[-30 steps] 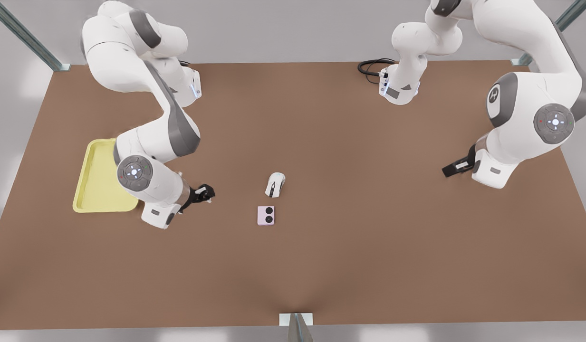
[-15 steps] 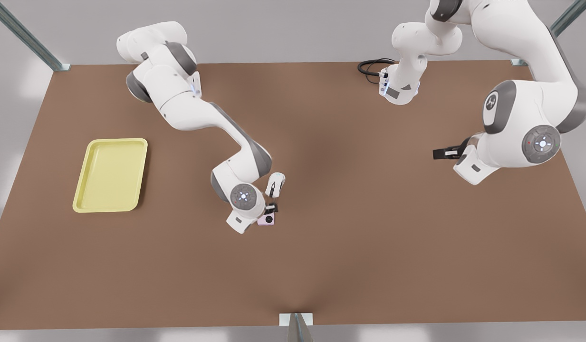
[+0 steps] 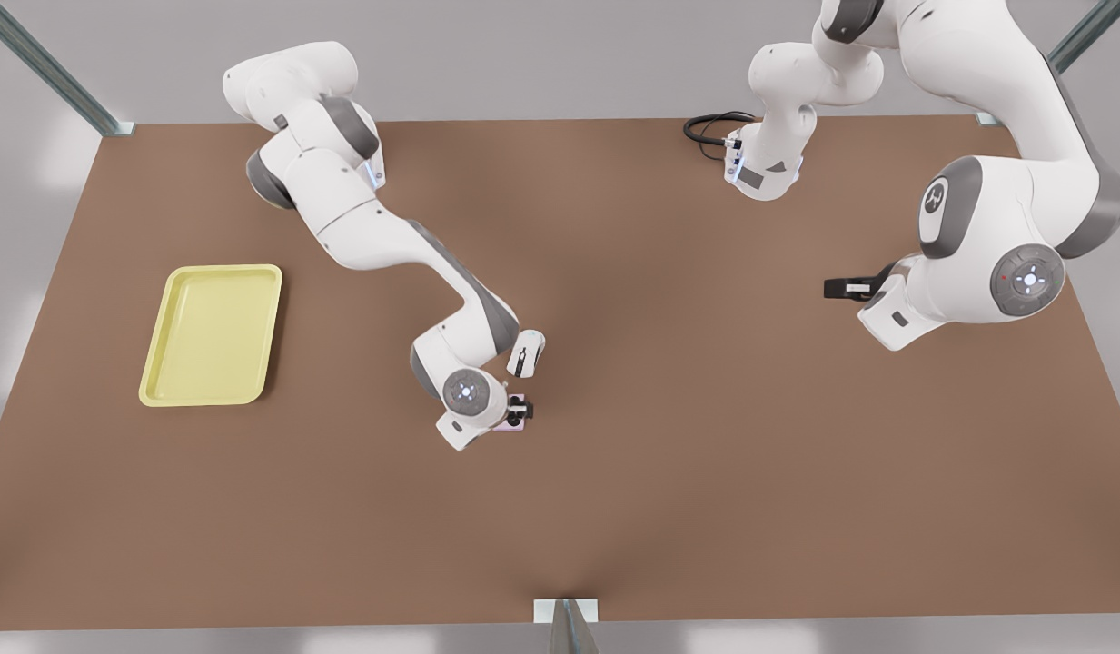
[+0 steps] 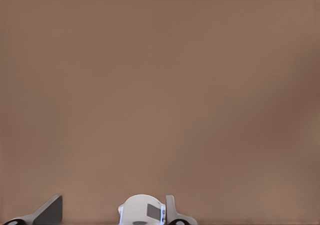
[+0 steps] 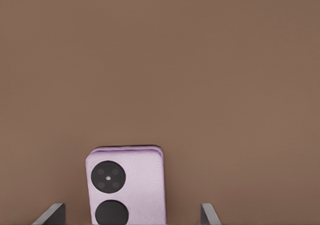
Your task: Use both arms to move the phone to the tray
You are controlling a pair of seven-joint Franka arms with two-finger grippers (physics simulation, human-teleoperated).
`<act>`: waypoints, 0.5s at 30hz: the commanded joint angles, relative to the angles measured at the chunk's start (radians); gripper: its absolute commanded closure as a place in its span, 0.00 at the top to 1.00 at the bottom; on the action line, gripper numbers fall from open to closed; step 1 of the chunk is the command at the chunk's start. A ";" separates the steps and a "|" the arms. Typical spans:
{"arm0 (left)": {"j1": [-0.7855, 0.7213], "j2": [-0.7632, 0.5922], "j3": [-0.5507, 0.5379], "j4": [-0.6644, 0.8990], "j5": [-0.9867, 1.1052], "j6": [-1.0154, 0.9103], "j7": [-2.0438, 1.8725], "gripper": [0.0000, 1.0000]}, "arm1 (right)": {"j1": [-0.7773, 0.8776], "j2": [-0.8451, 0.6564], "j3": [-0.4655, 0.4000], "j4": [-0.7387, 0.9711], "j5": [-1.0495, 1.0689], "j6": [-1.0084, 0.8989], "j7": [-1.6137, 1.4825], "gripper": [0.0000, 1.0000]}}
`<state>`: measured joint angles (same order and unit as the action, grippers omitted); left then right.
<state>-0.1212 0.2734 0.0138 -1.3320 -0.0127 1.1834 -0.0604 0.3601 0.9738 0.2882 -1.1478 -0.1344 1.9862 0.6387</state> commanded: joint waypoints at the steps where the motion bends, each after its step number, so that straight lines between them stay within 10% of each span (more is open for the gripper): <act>1: 0.000 0.000 0.000 0.001 0.000 -0.002 0.083 1.00 | -0.001 0.005 0.000 0.000 0.004 0.011 -0.105 1.00; 15: 0.000 -0.031 -0.037 0.040 -0.018 -0.007 0.071 1.00 | -0.004 0.046 -0.010 0.003 0.075 0.079 -0.346 1.00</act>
<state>-0.1241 0.2495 -0.0191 -1.2947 -0.0253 1.1804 -0.0140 0.3564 1.0211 0.2781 -1.1450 -0.0640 2.0317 0.4820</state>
